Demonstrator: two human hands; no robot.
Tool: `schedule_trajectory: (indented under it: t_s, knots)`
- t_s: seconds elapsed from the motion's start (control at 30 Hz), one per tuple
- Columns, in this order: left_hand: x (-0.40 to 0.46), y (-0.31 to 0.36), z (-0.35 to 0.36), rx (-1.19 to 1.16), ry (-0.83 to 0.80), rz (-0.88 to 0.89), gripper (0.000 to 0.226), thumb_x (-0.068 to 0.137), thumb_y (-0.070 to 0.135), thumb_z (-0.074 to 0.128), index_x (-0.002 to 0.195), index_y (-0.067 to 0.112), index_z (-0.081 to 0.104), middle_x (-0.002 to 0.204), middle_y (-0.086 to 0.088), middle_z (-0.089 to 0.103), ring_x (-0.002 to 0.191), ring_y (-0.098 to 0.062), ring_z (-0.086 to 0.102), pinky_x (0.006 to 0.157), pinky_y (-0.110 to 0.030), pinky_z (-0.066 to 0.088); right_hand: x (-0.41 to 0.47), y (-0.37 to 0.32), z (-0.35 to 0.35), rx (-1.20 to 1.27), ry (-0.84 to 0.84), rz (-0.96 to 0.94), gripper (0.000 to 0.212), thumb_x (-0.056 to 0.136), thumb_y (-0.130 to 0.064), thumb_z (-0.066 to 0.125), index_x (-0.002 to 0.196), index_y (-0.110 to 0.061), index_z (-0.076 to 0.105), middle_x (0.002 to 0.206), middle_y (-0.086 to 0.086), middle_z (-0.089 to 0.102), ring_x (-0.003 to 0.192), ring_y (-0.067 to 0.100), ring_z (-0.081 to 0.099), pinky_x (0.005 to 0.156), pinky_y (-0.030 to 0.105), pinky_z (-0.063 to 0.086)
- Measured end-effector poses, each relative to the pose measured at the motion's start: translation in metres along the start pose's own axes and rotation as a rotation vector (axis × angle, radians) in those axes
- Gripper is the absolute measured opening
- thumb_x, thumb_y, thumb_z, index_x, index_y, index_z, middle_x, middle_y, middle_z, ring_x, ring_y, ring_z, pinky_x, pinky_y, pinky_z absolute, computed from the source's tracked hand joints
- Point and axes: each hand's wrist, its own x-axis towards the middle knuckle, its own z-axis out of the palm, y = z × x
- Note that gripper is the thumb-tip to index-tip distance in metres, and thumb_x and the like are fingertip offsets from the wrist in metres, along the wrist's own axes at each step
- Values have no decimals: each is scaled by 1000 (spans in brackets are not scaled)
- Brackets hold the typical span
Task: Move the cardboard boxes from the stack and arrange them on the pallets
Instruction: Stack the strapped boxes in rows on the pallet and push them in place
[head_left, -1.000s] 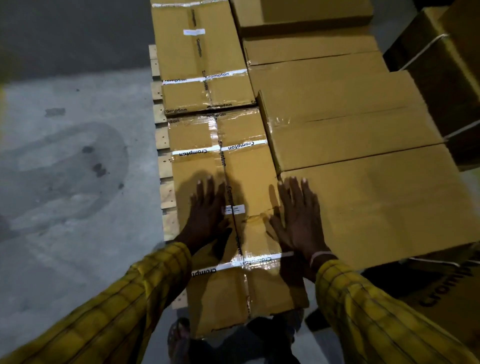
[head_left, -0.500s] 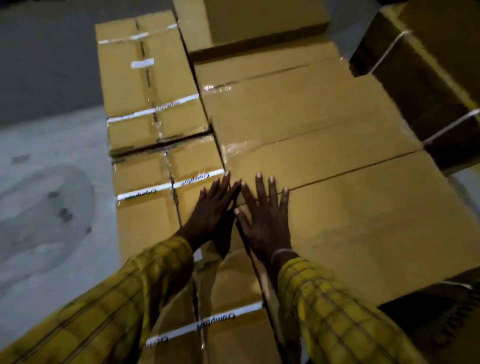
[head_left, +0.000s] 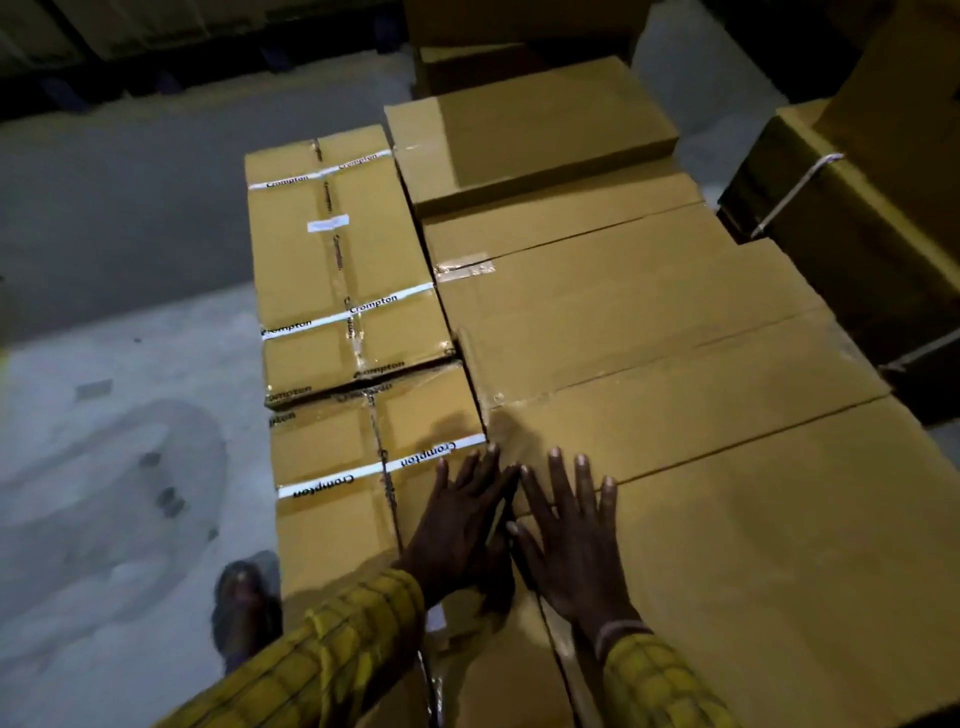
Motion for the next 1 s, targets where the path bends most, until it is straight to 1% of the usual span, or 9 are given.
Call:
schedule_trajectory:
  t_s: [0.1, 0.23, 0.3, 0.43, 0.53, 0.63, 0.8, 0.9, 1.0]
  knots:
    - [16, -25, -26, -18, 208, 200, 66, 91, 40, 63, 146, 6, 50, 146, -17, 55, 138, -36, 50, 118, -64, 28, 17, -17, 0, 44, 23, 68, 65, 107, -61, 22, 165, -33, 19, 175, 4, 2, 160, 36, -1, 124, 65, 12]
    - [59, -96, -74, -40, 271, 275, 57, 97, 32, 55, 147, 5, 48, 136, -17, 63, 133, -30, 55, 121, -55, 26, 98, -44, -2, 95, 92, 78, 67, 105, -57, 31, 165, -29, 20, 174, 6, 7, 160, 35, 6, 124, 63, 15]
    - [85, -143, -96, -24, 205, 235, 59, 99, 37, 47, 151, 9, 43, 145, -20, 55, 140, -34, 48, 121, -57, 25, 158, -56, -4, 72, 126, 81, 71, 103, -61, 32, 165, -29, 20, 174, 7, 6, 159, 37, 6, 124, 63, 15]
    - [149, -228, -132, 58, 97, 116, 77, 96, 53, 42, 160, 13, 27, 163, -19, 32, 153, -45, 16, 122, -64, 14, 261, -64, -11, 30, 129, 173, 79, 98, -72, 26, 166, -33, 14, 174, 9, 1, 159, 38, 0, 125, 63, 5]
    - [195, -269, -143, 134, 73, 56, 82, 96, 55, 45, 164, 24, 12, 168, -17, 18, 155, -45, 5, 121, -67, 12, 288, -64, -10, -87, 120, 195, 78, 98, -70, 29, 164, -31, 22, 172, 13, 16, 159, 39, 3, 124, 64, 6]
    - [229, -286, -141, 121, 100, 30, 80, 101, 59, 44, 164, 32, 4, 171, -12, 6, 156, -39, -4, 123, -63, 5, 284, -64, -7, -119, 129, 183, 73, 101, -66, 32, 165, -32, 20, 172, 10, 16, 160, 35, -1, 125, 60, 8]
    - [277, -301, -146, 38, 135, -99, 90, 97, 68, 43, 163, 34, -7, 170, -11, -16, 154, -37, -19, 122, -59, -7, 308, -76, -16, 29, 82, 227, 82, 97, -80, 22, 165, -36, 12, 174, 2, -3, 159, 26, -16, 128, 56, -3]
    - [300, -315, -152, -9, 190, -173, 93, 96, 73, 37, 162, 30, -12, 169, -13, -19, 153, -37, -24, 120, -57, -12, 377, -90, -35, 139, 140, 180, 82, 96, -78, 23, 165, -35, 12, 174, -1, -7, 158, 25, -19, 128, 55, -5]
    - [320, -334, -161, 20, 239, -175, 88, 97, 71, 27, 162, 26, -12, 169, -14, -16, 153, -39, -21, 121, -63, -9, 473, -100, -62, 85, 228, 138, 76, 99, -74, 25, 165, -36, 18, 175, 3, -2, 159, 33, -14, 125, 62, -6]
